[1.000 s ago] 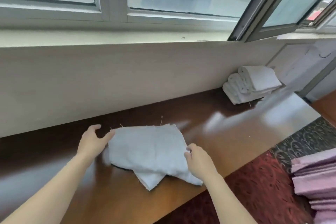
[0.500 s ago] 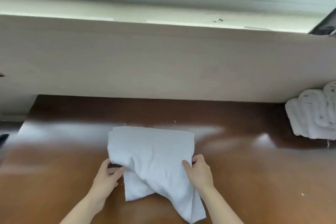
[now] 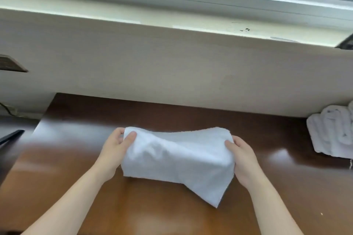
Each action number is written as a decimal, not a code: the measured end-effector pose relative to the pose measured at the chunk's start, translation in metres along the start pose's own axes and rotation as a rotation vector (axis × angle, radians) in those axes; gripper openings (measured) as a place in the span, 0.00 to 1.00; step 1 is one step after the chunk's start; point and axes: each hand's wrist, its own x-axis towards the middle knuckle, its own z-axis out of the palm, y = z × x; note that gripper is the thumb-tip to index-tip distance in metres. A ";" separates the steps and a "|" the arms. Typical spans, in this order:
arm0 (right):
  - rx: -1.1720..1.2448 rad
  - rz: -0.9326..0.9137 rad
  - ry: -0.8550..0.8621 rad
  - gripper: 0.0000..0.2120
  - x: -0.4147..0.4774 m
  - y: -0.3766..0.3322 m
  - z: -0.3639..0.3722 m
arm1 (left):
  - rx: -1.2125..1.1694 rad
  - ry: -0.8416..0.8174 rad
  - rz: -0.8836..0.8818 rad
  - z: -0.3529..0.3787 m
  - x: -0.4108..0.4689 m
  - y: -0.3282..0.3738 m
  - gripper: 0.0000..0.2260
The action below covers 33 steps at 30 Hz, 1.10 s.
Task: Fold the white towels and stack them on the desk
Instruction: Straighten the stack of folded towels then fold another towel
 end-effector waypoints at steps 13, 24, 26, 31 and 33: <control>-0.422 -0.440 -0.079 0.09 -0.071 -0.155 -0.038 | -0.156 -0.835 0.172 0.016 -0.148 -0.040 0.20; -1.171 -0.499 -0.125 0.26 0.056 0.007 0.174 | 0.722 -0.254 0.236 -0.034 -0.094 -0.156 0.13; -1.209 -0.425 -0.124 0.28 0.046 0.042 0.153 | 0.675 -0.176 0.210 -0.037 -0.086 -0.146 0.10; -1.327 -0.335 -0.160 0.31 0.031 0.108 0.103 | 0.813 -0.032 0.510 -0.015 -0.018 -0.138 0.20; -1.373 -0.379 -0.167 0.31 0.029 0.130 0.092 | 0.909 -0.014 0.501 0.004 0.013 -0.133 0.24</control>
